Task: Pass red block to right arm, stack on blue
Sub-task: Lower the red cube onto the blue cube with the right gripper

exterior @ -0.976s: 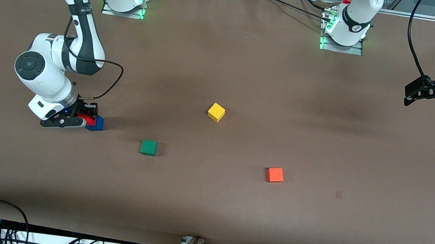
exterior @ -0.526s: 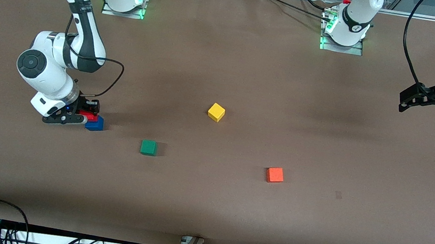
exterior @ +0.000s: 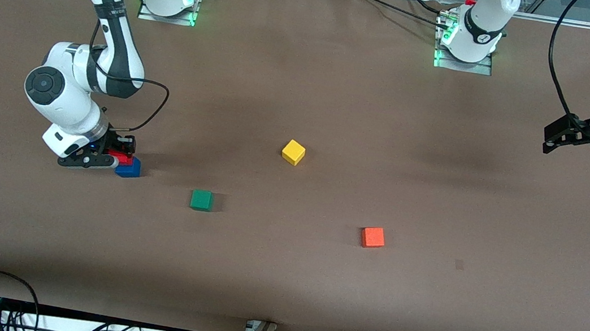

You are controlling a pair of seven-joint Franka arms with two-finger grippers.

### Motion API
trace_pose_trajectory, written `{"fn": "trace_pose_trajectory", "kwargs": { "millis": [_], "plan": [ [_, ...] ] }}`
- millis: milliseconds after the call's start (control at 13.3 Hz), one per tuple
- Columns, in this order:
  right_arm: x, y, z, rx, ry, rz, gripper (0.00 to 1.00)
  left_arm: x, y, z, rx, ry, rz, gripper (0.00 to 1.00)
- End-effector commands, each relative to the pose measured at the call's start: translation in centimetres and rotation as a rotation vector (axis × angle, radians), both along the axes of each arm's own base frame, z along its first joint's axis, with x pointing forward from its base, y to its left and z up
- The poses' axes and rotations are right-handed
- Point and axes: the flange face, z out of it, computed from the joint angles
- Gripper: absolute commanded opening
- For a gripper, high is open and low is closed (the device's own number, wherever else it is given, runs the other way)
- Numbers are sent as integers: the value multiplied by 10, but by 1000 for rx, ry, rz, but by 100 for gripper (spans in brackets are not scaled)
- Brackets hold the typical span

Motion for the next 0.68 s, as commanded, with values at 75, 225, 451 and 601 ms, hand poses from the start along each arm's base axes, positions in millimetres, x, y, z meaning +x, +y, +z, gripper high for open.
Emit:
{"fn": "trace_pose_trajectory", "kwargs": {
  "millis": [75, 225, 451, 601],
  "plan": [
    [-5, 2, 7, 10, -17, -11, 7, 4, 1, 6, -12, -9, 1, 100],
    [-3, 3, 8, 9, -20, -7, 6, 5, -1, 7, -13, -12, -1, 100],
    [-2, 3, 8, 9, -23, -7, 6, 6, -5, 8, -12, -14, 0, 100],
    [1, 3, 7, 8, -40, -6, 5, 5, -6, 8, -12, -14, -1, 100]
  ]
}}
